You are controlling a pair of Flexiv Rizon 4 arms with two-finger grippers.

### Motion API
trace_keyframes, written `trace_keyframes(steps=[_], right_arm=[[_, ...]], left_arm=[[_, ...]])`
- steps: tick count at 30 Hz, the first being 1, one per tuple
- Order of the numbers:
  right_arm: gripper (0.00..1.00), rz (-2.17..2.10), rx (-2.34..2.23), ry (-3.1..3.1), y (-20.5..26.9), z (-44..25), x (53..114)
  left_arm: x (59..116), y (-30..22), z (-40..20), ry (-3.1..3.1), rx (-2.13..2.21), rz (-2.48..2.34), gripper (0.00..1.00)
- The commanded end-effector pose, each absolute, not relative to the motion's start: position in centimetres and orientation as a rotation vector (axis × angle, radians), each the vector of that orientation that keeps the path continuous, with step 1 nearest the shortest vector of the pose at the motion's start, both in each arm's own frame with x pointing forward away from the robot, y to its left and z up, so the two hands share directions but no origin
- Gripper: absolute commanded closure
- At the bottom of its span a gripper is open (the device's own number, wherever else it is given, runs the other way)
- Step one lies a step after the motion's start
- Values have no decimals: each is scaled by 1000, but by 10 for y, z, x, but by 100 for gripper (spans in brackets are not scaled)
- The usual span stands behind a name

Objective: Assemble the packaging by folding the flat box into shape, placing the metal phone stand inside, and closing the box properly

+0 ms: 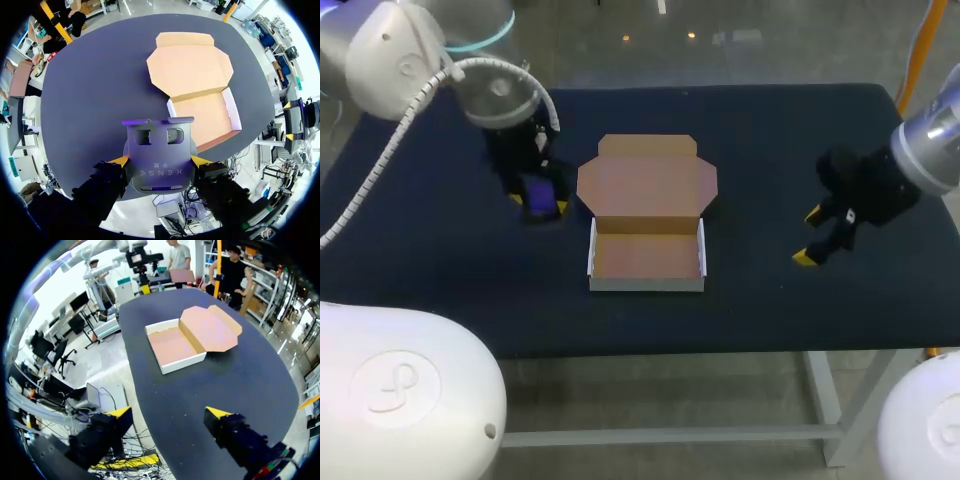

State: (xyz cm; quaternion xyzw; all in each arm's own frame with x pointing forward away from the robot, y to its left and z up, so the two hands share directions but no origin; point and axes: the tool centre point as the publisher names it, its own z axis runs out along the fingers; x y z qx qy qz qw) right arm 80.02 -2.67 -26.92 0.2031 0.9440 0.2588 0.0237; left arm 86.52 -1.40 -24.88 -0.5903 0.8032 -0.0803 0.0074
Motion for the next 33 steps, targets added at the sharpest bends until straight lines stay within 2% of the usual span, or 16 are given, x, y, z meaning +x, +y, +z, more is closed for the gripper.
trace_keyframes(steps=[1,17,33], right_arm=[[0,807,625,2926,-28,-268,800],[0,807,625,2926,-28,-268,800],[0,807,625,2926,-28,-268,800]], left_arm=[[848,-34,-248,2410,-1770,-249,100],[835,-114,-264,2500,-1622,-240,100],[861,-152,-296,2539,-1572,-205,100]])
